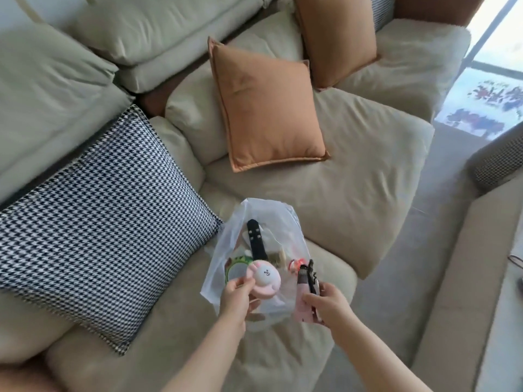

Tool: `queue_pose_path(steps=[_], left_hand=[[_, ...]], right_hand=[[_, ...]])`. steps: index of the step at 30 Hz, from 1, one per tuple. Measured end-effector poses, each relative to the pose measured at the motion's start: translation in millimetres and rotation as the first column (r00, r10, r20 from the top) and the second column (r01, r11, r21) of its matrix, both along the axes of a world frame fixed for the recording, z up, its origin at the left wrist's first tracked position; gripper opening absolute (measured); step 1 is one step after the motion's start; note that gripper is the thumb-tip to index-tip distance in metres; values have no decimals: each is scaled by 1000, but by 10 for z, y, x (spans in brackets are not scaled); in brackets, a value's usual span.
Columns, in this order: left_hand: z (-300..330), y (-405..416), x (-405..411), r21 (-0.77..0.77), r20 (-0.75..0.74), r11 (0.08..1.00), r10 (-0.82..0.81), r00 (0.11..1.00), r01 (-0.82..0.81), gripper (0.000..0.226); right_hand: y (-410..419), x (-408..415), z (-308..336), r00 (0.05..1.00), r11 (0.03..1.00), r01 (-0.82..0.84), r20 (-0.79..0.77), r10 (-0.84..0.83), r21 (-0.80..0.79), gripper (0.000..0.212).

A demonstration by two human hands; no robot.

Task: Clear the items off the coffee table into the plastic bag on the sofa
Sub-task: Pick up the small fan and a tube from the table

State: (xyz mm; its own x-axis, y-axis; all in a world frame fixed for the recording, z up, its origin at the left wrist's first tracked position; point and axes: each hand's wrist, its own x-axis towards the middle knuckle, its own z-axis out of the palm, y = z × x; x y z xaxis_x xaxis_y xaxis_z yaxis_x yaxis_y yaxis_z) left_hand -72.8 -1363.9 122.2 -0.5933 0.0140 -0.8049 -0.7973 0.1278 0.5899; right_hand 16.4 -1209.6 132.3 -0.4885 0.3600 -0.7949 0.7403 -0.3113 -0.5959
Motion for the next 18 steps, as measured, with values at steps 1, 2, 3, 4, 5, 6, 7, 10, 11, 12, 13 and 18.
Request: queue_pose_path(steps=[1, 2, 3, 4, 5, 6, 7, 10, 11, 12, 13, 18], left_hand=[[-94, -9, -139, -1, 6, 1000, 1, 1000, -1, 24], [-177, 1, -257, -3, 11, 1000, -3, 1000, 3, 23], [-263, 21, -365, -6, 9, 1000, -9, 1000, 9, 23], [-345, 43, -464, -12, 5, 1000, -18, 1000, 18, 24], [-419, 71, -554, -22, 4, 999, -31, 1000, 31, 26], [-491, 98, -631, -37, 6, 998, -48, 999, 49, 25], [-558, 123, -698, -58, 0, 996, -71, 997, 71, 23], [-690, 196, -863, -108, -28, 989, -106, 994, 102, 13], [-723, 209, -903, -114, -37, 988, -108, 993, 103, 9], [-762, 220, -933, -117, -33, 988, -110, 993, 105, 9], [-799, 227, -949, -123, -28, 986, -114, 993, 110, 11], [-869, 170, -904, -312, -18, 911, -288, 957, 268, 21]], right_hand=[[-32, -151, -93, 999, 999, -37, 18, 37, 21, 12], [-58, -290, -178, 997, 996, -71, 27, 70, 48, 13], [-69, -424, -263, 994, 992, -105, 48, 101, 75, 20], [-80, -545, -322, 989, 987, -134, 71, 128, 92, 26], [-85, -665, -393, 985, 983, -157, 92, 148, 97, 27], [-85, -772, -482, 983, 982, -163, 107, 152, 98, 26], [-84, -871, -558, 980, 981, -166, 128, 153, 101, 24], [-97, -1120, -871, 990, 985, -109, 105, 95, 136, 32], [-112, -1197, -888, 992, 982, -94, 99, 79, 161, 34], [-125, -1257, -922, 993, 979, -86, 94, 69, 184, 37], [-125, -1296, -928, 993, 977, -90, 96, 73, 194, 38], [-76, -1184, -911, 966, 961, -234, 147, 212, 149, 54]])
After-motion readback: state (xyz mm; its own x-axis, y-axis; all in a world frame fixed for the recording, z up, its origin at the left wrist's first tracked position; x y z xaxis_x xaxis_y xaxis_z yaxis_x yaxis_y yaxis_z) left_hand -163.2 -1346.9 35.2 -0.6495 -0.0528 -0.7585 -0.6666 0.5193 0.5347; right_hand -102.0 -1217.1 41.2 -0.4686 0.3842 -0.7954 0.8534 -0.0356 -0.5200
